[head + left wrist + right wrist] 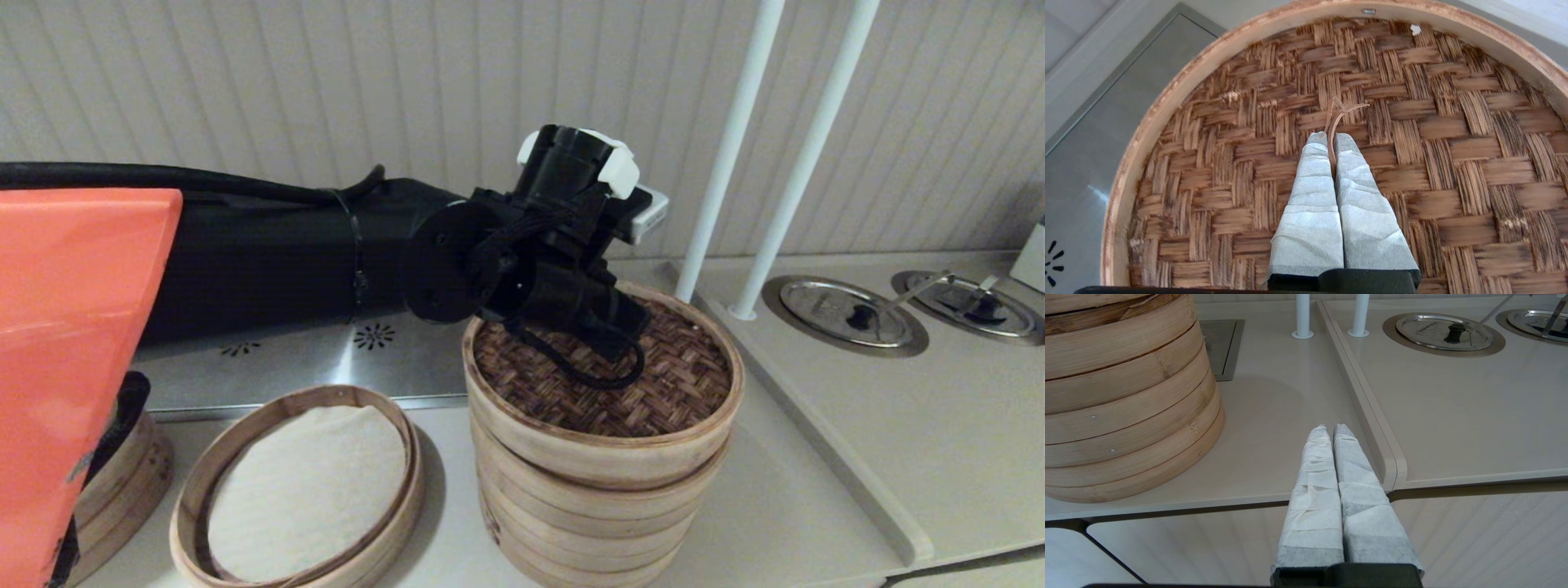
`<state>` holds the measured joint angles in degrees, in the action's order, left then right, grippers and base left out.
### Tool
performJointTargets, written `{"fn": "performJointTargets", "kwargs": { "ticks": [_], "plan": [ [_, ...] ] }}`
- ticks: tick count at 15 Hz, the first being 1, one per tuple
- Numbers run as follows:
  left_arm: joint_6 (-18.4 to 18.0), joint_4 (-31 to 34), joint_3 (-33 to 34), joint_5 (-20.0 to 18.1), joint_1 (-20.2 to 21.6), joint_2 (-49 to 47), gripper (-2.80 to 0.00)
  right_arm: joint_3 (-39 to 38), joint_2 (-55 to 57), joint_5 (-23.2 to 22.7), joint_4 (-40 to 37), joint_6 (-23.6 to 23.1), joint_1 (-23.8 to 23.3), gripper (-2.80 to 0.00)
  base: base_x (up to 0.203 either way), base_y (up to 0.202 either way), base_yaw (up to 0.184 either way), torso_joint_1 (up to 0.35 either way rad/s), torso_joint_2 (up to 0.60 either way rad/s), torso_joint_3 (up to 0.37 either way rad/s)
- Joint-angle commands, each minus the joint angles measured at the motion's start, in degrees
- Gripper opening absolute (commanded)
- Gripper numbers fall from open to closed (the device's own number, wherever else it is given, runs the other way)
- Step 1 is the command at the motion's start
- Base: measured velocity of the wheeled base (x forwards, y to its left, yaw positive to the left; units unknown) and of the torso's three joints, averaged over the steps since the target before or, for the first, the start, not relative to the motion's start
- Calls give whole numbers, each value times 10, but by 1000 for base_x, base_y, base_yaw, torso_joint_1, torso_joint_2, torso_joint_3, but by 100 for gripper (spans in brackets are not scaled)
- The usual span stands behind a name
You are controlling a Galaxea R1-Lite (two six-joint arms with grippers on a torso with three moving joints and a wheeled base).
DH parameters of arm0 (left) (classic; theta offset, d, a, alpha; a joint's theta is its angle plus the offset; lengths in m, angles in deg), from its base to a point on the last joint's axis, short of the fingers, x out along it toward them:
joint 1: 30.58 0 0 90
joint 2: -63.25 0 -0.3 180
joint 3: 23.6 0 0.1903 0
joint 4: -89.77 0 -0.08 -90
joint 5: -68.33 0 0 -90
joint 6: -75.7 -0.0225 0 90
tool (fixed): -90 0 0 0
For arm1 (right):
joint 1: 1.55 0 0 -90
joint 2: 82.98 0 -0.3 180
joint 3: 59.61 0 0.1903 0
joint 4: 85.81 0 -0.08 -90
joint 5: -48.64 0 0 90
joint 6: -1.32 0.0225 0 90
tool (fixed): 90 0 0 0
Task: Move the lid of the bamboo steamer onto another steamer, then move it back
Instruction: Put the steamer
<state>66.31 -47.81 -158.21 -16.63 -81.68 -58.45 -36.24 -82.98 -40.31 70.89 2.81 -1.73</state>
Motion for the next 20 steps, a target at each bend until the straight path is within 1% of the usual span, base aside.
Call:
{"fn": "performJointTargets", "kwargs": {
  "ticks": [1,4,8,13,15,16,17,20],
  "plan": [
    [1,5,1,1,-8,2,-280,-1,0,0,-1,0,0,-280,0,0,0,0,0,0],
    [2,7,1,1,-21,6,-280,-1,0,0,-1,0,0,-280,0,0,0,0,0,0],
    [3,16,2,1,-23,8,-280,-1,0,0,0,0,0,-280,0,0,0,0,0,0],
    [5,12,1,3,-23,2,-280,-1,0,0,-1,0,0,-280,0,0,0,0,0,0],
    [4,16,2,14,-23,1,-280,-1,0,0,-1,0,0,-280,0,0,0,0,0,0],
    [4,11,1,26,-23,1,-280,-1,0,0,0,0,0,-280,0,0,0,0,0,0],
    [4,10,1,28,-23,1,0,-1,0,0,0,0,0,-280,0,0,0,0,0,0],
    [10,9,2,29,-23,2,0,-1,0,0,0,0,0,-280,0,0,0,0,0,0]
  ]
}}
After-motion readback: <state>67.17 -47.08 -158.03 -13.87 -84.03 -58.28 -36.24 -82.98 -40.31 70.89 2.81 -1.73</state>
